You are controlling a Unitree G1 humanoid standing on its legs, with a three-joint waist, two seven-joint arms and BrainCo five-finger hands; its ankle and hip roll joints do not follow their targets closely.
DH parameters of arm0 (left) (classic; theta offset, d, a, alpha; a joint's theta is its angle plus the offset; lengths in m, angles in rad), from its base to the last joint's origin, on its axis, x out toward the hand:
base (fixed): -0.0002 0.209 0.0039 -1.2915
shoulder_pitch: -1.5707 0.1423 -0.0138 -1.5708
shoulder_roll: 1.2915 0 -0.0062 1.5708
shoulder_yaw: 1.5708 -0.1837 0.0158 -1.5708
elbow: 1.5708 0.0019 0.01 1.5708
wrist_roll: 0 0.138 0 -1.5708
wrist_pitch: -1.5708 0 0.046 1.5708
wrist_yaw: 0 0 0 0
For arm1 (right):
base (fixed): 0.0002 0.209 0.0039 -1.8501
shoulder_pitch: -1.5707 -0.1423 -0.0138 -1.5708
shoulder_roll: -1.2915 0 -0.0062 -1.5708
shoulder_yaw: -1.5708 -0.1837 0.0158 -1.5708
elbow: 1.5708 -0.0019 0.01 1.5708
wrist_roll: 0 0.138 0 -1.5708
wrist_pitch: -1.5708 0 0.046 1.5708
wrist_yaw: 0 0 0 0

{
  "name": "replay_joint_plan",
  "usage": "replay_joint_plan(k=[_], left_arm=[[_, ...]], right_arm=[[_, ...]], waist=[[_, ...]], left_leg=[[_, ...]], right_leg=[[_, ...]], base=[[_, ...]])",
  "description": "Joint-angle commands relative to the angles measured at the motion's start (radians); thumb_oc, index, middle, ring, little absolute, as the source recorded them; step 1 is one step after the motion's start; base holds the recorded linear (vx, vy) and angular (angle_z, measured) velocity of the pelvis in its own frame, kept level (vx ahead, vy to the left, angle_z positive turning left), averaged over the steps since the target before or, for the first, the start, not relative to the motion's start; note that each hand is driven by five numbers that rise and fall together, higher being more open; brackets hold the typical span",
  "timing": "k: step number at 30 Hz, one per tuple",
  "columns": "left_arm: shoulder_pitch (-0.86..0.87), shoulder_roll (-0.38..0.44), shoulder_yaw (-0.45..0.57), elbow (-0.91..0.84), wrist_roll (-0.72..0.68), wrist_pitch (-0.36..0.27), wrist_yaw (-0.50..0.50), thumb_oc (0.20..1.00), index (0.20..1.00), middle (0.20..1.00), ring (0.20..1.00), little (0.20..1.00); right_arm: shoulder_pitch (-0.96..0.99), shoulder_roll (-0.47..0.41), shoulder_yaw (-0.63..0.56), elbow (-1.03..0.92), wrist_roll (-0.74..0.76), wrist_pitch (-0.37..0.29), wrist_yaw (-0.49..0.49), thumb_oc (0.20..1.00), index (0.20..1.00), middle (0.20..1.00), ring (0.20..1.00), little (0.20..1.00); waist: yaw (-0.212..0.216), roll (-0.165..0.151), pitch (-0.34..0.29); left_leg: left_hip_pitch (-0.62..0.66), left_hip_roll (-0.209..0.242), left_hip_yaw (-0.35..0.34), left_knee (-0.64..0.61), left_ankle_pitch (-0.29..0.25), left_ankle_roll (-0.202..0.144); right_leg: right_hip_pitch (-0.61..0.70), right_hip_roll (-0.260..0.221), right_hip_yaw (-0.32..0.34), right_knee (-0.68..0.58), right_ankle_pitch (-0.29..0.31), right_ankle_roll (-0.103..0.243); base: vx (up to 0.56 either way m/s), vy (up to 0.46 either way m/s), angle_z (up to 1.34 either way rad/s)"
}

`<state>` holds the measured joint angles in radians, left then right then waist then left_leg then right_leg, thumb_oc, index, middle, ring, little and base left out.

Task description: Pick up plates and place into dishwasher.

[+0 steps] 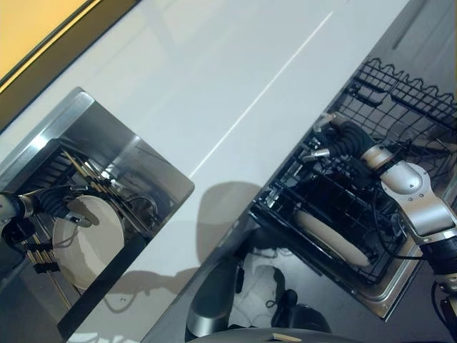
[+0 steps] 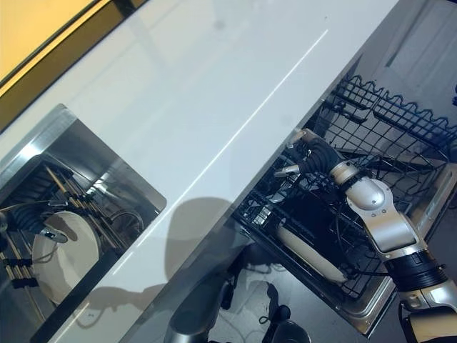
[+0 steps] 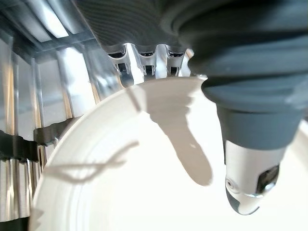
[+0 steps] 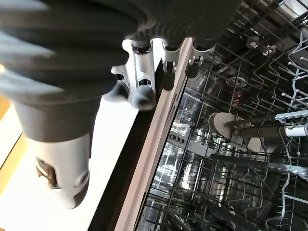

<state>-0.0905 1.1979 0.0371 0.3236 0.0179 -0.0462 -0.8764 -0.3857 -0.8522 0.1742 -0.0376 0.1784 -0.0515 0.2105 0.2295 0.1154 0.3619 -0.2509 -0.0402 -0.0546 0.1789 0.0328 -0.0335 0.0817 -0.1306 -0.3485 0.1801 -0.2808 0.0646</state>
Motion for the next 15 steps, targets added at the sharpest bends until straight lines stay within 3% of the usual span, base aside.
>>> replay_joint_plan(k=[1, 7, 8, 9, 11, 15], left_arm=[[0.217, -0.033, -0.083, -0.194, -0.04, -0.046, -0.135, 1.0, 1.0, 1.0, 1.0, 1.0], [0.368, -0.066, 0.01, -0.326, 0.012, -0.036, -0.148, 1.0, 1.0, 1.0, 1.0, 1.0], [0.383, -0.07, 0.02, -0.332, 0.024, -0.035, -0.149, 0.94, 0.94, 0.94, 0.94, 0.94], [0.404, -0.074, 0.033, -0.341, 0.058, -0.036, -0.15, 0.762, 0.762, 0.762, 0.762, 0.762], [0.434, -0.075, 0.059, -0.349, 0.099, -0.039, -0.156, 0.2, 0.2, 0.2, 0.2, 0.2], [0.478, -0.073, 0.095, -0.354, 0.111, -0.067, -0.183, 0.2, 0.2, 0.2, 0.2, 0.2]], right_arm=[[-0.036, -0.031, 0.016, -0.062, 0.064, -0.078, -0.032, 1.0, 1.0, 1.0, 1.0, 1.0], [0.022, -0.033, -0.009, -0.069, 0.08, -0.074, -0.059, 1.0, 1.0, 1.0, 1.0, 1.0], [0.027, -0.031, -0.01, -0.069, 0.079, -0.074, -0.061, 1.0, 1.0, 1.0, 1.0, 1.0], [0.038, -0.03, -0.016, -0.069, 0.079, -0.075, -0.067, 1.0, 1.0, 1.0, 1.0, 1.0], [0.056, -0.027, -0.025, -0.074, 0.082, -0.077, -0.072, 1.0, 1.0, 1.0, 1.0, 1.0], [0.079, -0.026, -0.029, -0.08, 0.088, -0.076, -0.084, 1.0, 1.0, 1.0, 1.0, 1.0]], waist=[[0.064, 0.007, -0.117], [0.108, 0.001, -0.149], [0.111, 0.001, -0.153], [0.119, 0.001, -0.158], [0.129, -0.001, -0.167], [0.144, -0.005, -0.185]], left_leg=[[-0.095, -0.009, -0.025, 0.042, 0.028, -0.028], [-0.073, -0.021, -0.061, 0.036, 0.025, -0.029], [-0.071, -0.022, -0.064, 0.034, 0.026, -0.029], [-0.064, -0.023, -0.074, 0.03, 0.027, -0.029], [-0.056, -0.024, -0.084, 0.025, 0.028, -0.03], [-0.044, -0.026, -0.102, 0.016, 0.032, -0.03]], right_leg=[[-0.001, -0.103, 0.01, 0.01, 0.118, 0.044], [0.034, -0.097, -0.023, 0.011, 0.105, 0.039], [0.036, -0.095, -0.026, 0.011, 0.105, 0.038], [0.041, -0.094, -0.033, 0.013, 0.103, 0.037], [0.047, -0.091, -0.041, 0.015, 0.101, 0.036], [0.059, -0.083, -0.055, 0.015, 0.098, 0.032]], base=[[0.0, -0.071, 0.07], [0.02, -0.068, 0.12], [0.01, -0.052, 0.16], [0.01, -0.049, 0.12], [0.02, -0.058, 0.07], [0.02, -0.046, 0.11]])
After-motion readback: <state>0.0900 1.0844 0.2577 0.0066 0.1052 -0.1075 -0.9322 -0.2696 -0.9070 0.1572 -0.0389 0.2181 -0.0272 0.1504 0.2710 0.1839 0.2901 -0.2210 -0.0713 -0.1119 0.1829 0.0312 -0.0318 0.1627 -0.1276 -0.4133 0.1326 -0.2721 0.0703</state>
